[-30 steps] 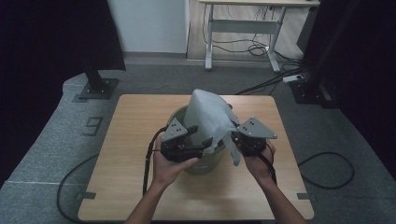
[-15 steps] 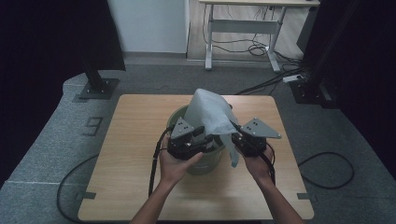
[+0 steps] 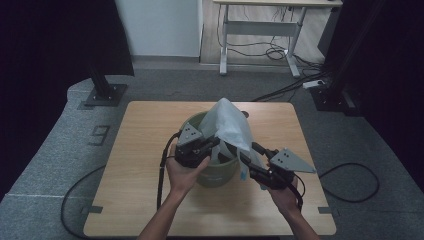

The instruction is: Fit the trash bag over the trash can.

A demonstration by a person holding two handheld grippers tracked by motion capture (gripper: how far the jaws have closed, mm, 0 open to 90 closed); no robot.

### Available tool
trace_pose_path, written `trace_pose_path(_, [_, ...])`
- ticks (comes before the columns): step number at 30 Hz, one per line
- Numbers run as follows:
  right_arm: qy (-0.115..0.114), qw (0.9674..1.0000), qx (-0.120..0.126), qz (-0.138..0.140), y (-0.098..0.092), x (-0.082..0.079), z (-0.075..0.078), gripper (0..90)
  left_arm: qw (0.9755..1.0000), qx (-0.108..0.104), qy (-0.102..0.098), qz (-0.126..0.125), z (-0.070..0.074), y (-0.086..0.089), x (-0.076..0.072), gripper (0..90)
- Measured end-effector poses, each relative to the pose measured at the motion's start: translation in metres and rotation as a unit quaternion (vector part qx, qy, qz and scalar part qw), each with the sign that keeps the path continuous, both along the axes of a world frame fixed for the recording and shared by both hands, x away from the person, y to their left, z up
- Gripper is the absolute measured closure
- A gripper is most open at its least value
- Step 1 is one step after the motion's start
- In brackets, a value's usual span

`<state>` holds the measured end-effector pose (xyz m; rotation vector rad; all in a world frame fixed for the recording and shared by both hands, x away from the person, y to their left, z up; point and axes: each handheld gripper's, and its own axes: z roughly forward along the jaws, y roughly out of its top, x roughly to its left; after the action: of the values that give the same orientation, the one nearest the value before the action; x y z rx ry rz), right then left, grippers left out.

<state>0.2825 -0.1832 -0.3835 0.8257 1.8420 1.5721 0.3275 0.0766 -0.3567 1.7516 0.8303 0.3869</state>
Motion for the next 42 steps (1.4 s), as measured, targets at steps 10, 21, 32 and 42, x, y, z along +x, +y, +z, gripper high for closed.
trace_pose_path(10, [-0.003, 1.0, 0.007, 0.007, -0.009, -0.011, -0.031, 43.1, 0.9999, -0.011, -0.001, 0.012, 0.004, 0.018, 0.0, 88.8])
trace_pose_path(21, [-0.019, 0.9994, 0.023, 0.015, -0.036, -0.023, -0.027, 43.6, 0.9988, -0.024, 0.0, 0.042, 0.004, 0.059, -0.001, 88.8])
trace_pose_path(32, [-0.002, 0.9992, 0.034, -0.019, -0.07, -0.014, -0.032, 43.6, 0.9968, -0.037, 0.011, 0.07, -0.005, 0.094, 0.004, 89.0])
trace_pose_path(42, [0.031, 0.998, -0.001, -0.056, -0.077, 0.026, -0.052, 42.8, 0.9951, -0.041, 0.021, 0.088, -0.009, 0.116, 0.012, 89.0])
